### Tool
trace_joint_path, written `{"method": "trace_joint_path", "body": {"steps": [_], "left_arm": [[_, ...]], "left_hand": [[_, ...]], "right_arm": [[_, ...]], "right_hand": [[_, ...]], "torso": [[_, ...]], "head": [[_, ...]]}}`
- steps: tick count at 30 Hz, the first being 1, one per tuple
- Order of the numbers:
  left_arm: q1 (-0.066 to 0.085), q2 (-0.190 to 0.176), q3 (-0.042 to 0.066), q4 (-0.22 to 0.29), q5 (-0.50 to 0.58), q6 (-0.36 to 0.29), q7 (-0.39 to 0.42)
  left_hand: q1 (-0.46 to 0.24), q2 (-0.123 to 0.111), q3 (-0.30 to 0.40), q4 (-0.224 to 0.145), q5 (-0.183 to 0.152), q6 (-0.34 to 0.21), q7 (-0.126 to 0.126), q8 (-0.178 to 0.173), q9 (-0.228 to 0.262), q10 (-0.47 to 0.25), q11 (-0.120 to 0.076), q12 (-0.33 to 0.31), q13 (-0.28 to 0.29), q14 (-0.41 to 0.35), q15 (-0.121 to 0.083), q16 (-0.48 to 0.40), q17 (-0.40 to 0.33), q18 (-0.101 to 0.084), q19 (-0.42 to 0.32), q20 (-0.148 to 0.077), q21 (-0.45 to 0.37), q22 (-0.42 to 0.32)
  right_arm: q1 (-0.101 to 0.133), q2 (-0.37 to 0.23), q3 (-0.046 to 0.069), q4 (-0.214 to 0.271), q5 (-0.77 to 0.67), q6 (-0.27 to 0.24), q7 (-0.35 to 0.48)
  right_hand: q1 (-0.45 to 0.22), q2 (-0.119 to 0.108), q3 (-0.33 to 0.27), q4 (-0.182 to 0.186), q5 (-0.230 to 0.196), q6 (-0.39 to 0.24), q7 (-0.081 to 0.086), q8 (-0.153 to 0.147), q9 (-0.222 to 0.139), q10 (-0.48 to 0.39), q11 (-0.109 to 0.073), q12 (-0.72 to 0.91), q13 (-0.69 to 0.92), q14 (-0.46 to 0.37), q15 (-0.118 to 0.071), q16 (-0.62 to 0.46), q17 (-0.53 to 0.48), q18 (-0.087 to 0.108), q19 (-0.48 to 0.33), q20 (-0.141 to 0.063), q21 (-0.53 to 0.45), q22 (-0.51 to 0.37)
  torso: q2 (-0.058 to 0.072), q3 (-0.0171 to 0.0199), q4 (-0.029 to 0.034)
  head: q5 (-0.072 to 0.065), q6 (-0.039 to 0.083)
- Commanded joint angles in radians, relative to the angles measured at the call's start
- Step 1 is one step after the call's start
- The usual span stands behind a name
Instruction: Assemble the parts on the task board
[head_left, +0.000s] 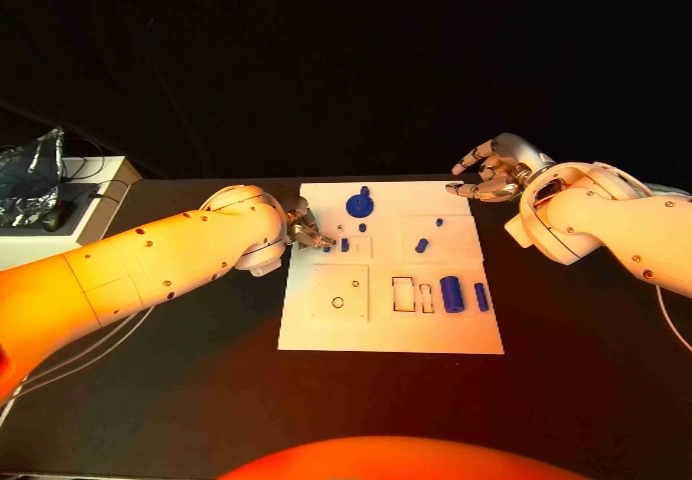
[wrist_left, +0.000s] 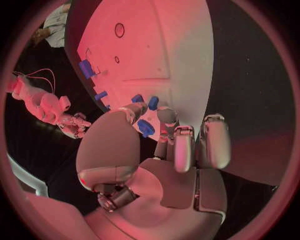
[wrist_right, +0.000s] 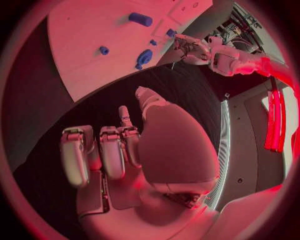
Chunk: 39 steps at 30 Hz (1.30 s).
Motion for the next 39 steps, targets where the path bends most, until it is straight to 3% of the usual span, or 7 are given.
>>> {"method": "trace_joint_path", "body": {"steps": [1, 6, 15, 18, 20, 27, 39], "left_arm": [[0.000, -0.002, 0.004, 0.008, -0.003, -0.031, 0.006], [-0.006, -0.012, 0.023, 0.024, 0.022, -0.087, 0.006], [-0.025, -0.039, 0.088, 0.052, 0.155, -0.164, 0.071], [-0.027, -0.042, 0.097, 0.045, 0.217, -0.185, 0.141], [-0.027, -0.037, 0.099, 0.033, 0.233, -0.193, 0.201], [-0.027, 0.011, 0.070, -0.035, 0.089, -0.255, 0.478], [-0.023, 0.114, 0.027, -0.159, -0.240, -0.262, 0.648]], "left_hand": [[-0.021, 0.004, -0.016, 0.000, 0.003, 0.002, 0.005, -0.006, -0.001, -0.005, -0.002, 0.002, 0.001, 0.093, 0.000, -0.005, 0.226, -0.011, 0.002, -0.003, -0.007, 0.000], [-0.055, 0.021, -0.052, 0.001, 0.003, -0.007, 0.009, -0.014, -0.002, -0.023, 0.002, -0.016, -0.026, 0.087, 0.002, -0.015, 0.208, -0.006, -0.010, -0.001, -0.020, -0.021], [-0.077, 0.077, -0.202, 0.001, -0.017, -0.232, 0.081, -0.002, 0.006, -0.192, 0.066, -0.092, -0.167, 0.048, 0.056, -0.071, 0.115, 0.022, -0.094, 0.039, -0.113, -0.152], [-0.045, 0.100, -0.251, 0.001, -0.014, -0.336, 0.123, -0.018, -0.031, -0.289, 0.108, -0.127, -0.197, -0.045, 0.095, -0.178, -0.046, 0.062, -0.229, 0.073, -0.263, -0.350], [0.073, 0.113, -0.222, -0.005, -0.002, -0.378, 0.146, -0.030, -0.077, -0.400, 0.135, -0.176, -0.235, -0.260, 0.124, -0.392, -0.330, 0.107, -0.412, 0.101, -0.483, -0.597], [0.427, 0.048, 0.025, -0.063, -0.015, -0.287, 0.160, -0.110, -0.265, -0.489, 0.167, -0.315, -0.396, -0.495, 0.153, -0.536, -0.544, 0.105, -0.455, 0.123, -0.576, -0.648], [0.441, -0.019, 0.086, -0.171, -0.021, -0.169, 0.134, -0.231, -0.420, -0.445, 0.160, -0.422, -0.536, -0.495, 0.146, -0.483, -0.614, 0.108, -0.550, 0.127, -0.410, -0.502]], "right_arm": [[-0.001, 0.000, 0.000, 0.001, -0.009, 0.002, 0.011], [-0.001, -0.001, 0.000, 0.001, -0.009, -0.001, 0.011], [-0.002, -0.007, 0.000, 0.003, -0.010, -0.005, 0.012], [-0.002, -0.008, 0.000, 0.003, -0.010, -0.007, 0.012], [-0.002, -0.009, 0.000, 0.003, -0.010, -0.009, 0.013], [-0.002, -0.008, 0.000, -0.001, -0.004, -0.037, 0.032], [-0.002, -0.001, 0.000, -0.008, 0.001, -0.058, 0.053]], "right_hand": [[-0.012, -0.001, 0.006, 0.002, 0.003, -0.009, 0.002, 0.006, 0.001, 0.018, -0.004, -0.004, 0.180, 0.099, -0.005, -0.005, 0.234, -0.001, 0.082, -0.006, -0.006, 0.227], [-0.012, -0.001, 0.006, 0.002, 0.003, -0.009, 0.002, 0.006, 0.001, 0.018, -0.004, -0.004, 0.180, 0.099, -0.005, -0.005, 0.234, -0.001, 0.082, -0.006, -0.006, 0.227], [-0.013, -0.002, 0.007, 0.002, 0.005, -0.009, 0.002, 0.007, 0.001, 0.017, -0.004, -0.005, 0.179, 0.099, -0.005, -0.006, 0.233, -0.001, 0.082, -0.006, -0.007, 0.226], [-0.013, -0.002, 0.007, 0.002, 0.005, -0.009, 0.002, 0.007, 0.001, 0.017, -0.004, -0.005, 0.179, 0.099, -0.005, -0.006, 0.233, -0.001, 0.082, -0.006, -0.007, 0.226], [-0.013, -0.002, 0.007, 0.002, 0.005, -0.009, 0.002, 0.007, 0.001, 0.017, -0.004, -0.005, 0.179, 0.099, -0.005, -0.006, 0.233, -0.001, 0.082, -0.006, -0.007, 0.226], [-0.013, -0.002, 0.009, 0.001, 0.008, -0.008, 0.001, 0.009, 0.002, 0.003, -0.004, -0.018, 0.165, 0.096, -0.005, -0.010, 0.221, 0.001, 0.078, -0.006, -0.016, 0.220], [-0.004, -0.008, 0.037, -0.001, 0.013, -0.010, -0.001, 0.017, 0.003, -0.081, -0.008, -0.098, 0.080, 0.086, -0.009, -0.023, 0.188, 0.013, 0.055, -0.009, -0.066, 0.185]], "torso": [[0.000, -0.0003, 0.0005], [0.000, 0.0003, -0.0002], [0.000, 0.0013, 0.0005], [0.000, 0.0014, 0.0007], [-0.001, 0.0013, 0.0007], [0.001, 0.0001, -0.0012], [0.004, 0.0003, -0.0062]], "head": [[-0.001, 0.000], [-0.003, 0.002], [-0.010, 0.004], [-0.011, 0.008], [-0.014, 0.010], [-0.021, 0.022], [-0.029, 0.039]]}}
